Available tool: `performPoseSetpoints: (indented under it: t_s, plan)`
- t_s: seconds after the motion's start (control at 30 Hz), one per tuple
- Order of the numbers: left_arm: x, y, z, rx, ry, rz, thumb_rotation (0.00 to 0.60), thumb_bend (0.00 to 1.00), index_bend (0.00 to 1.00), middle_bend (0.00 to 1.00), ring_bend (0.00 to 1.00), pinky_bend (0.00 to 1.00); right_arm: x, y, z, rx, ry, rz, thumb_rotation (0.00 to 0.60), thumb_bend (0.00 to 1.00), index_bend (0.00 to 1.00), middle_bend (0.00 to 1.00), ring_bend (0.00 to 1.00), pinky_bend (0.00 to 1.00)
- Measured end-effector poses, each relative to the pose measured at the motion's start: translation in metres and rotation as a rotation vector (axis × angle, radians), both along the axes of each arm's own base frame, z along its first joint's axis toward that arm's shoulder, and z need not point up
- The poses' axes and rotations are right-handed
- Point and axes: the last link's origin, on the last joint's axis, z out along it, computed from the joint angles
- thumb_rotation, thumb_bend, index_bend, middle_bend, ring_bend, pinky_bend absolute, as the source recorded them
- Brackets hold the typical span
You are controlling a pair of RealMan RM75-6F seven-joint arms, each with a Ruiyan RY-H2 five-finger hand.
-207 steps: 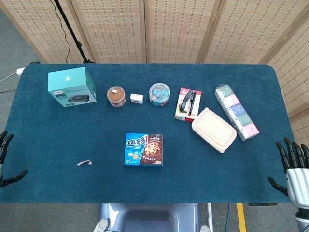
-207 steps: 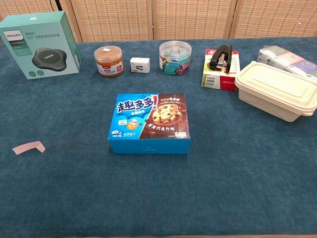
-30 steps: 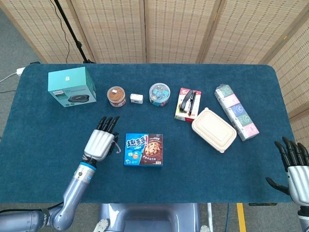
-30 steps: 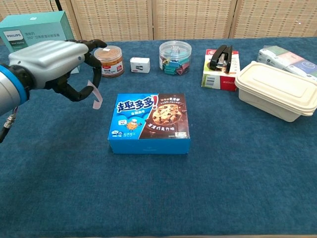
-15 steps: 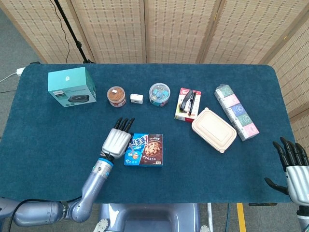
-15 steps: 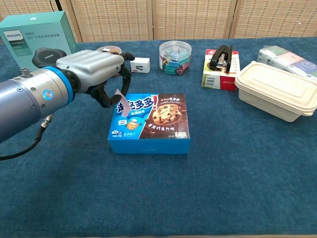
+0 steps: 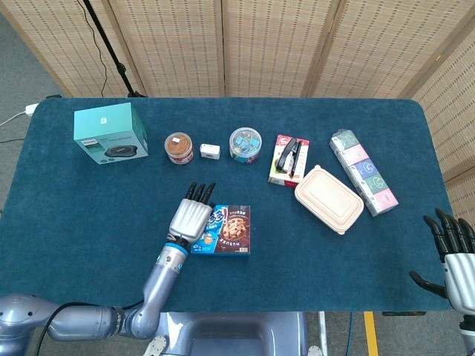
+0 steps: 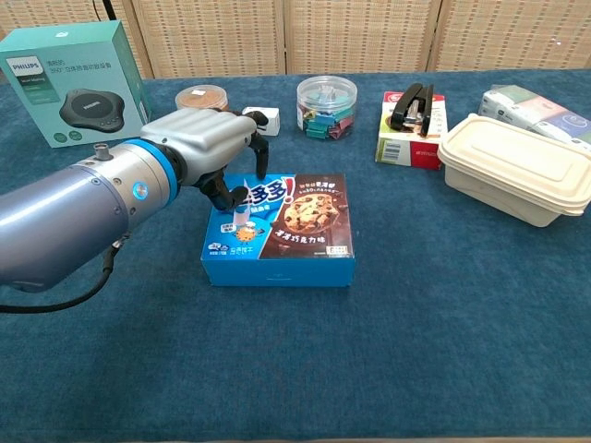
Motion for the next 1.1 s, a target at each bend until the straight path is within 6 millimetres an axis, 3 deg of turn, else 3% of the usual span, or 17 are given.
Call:
performPoseSetpoints:
  t_s: [0.27,0.43,0.63,0.8,1.03,1.1]
  plan:
    - [0.010,0.000,0.026,0.006,-0.188,-0.050,0.600,0.36,0.00,0.00,0.00,0.00,-0.001,0.000,-0.002,0.006,0.007,-0.005,0.600,0.00,0.01,0.00,0.00,0.00]
    - [0.000,0.002,0.055,0.042,-0.230,-0.080,0.600,0.32,0.00,0.00,0.00,0.00,-0.001,-0.001,-0.007,0.023,0.022,-0.007,0.600,0.00,0.01,0.00,0.00,0.00]
    - [-0.040,0.001,0.099,0.092,-0.256,-0.077,0.600,0.29,0.00,0.00,0.00,0.00,0.000,-0.003,-0.016,0.051,0.047,-0.012,0.600,0.00,0.02,0.00,0.00,0.00]
    - [-0.087,-0.008,0.144,0.152,-0.247,-0.053,0.600,0.28,0.00,0.00,0.00,0.00,0.001,-0.007,-0.027,0.086,0.079,-0.011,0.600,0.00,0.02,0.00,0.00,0.00]
    - [-0.151,-0.040,0.198,0.254,-0.231,0.057,0.600,0.28,0.00,0.00,0.00,0.00,0.013,-0.024,-0.048,0.176,0.140,0.033,0.600,0.00,0.03,0.00,0.00,0.00]
    - [-0.164,-0.051,0.208,0.269,-0.234,0.092,0.600,0.28,0.00,0.00,0.00,0.00,0.020,-0.031,-0.057,0.212,0.154,0.063,0.600,0.07,0.05,0.00,0.00,0.00]
